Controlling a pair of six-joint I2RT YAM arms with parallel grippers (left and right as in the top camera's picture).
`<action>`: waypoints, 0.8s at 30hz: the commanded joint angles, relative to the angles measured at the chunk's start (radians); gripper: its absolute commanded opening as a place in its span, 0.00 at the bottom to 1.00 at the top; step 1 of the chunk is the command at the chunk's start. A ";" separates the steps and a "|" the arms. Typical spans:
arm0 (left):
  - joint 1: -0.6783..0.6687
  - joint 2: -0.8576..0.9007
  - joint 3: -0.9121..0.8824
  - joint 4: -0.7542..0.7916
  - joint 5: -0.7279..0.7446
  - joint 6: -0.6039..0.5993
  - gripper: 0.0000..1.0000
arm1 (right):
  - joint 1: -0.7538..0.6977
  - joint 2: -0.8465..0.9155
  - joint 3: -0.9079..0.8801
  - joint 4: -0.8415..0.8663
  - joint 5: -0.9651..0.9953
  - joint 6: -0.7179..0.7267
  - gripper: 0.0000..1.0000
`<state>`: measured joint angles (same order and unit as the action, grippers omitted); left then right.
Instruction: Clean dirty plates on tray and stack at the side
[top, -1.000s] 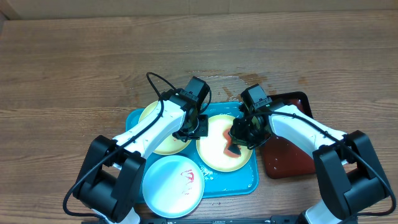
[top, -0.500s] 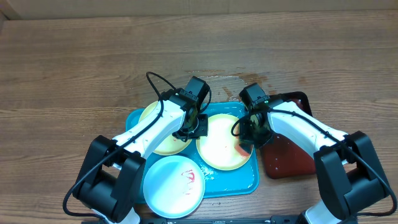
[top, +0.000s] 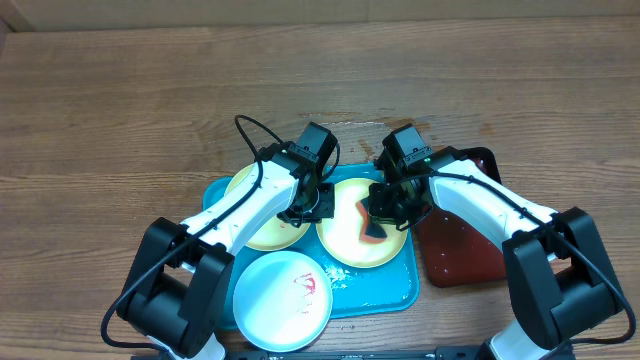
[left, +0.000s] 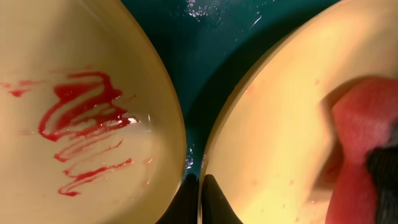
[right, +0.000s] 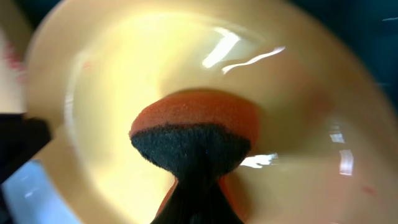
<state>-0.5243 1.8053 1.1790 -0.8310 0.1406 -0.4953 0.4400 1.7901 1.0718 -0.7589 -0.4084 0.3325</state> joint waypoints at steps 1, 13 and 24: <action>-0.015 0.011 0.023 0.004 -0.010 0.002 0.04 | -0.002 0.002 0.024 0.010 -0.159 0.018 0.04; -0.026 0.011 0.023 0.016 -0.010 -0.007 0.04 | 0.069 0.002 -0.084 0.208 -0.168 0.343 0.04; -0.026 0.011 0.023 0.008 -0.010 -0.006 0.04 | 0.074 0.002 -0.092 0.108 0.053 0.344 0.04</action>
<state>-0.5373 1.8053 1.1790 -0.8303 0.1226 -0.4957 0.5232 1.7908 0.9871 -0.6144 -0.4652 0.6907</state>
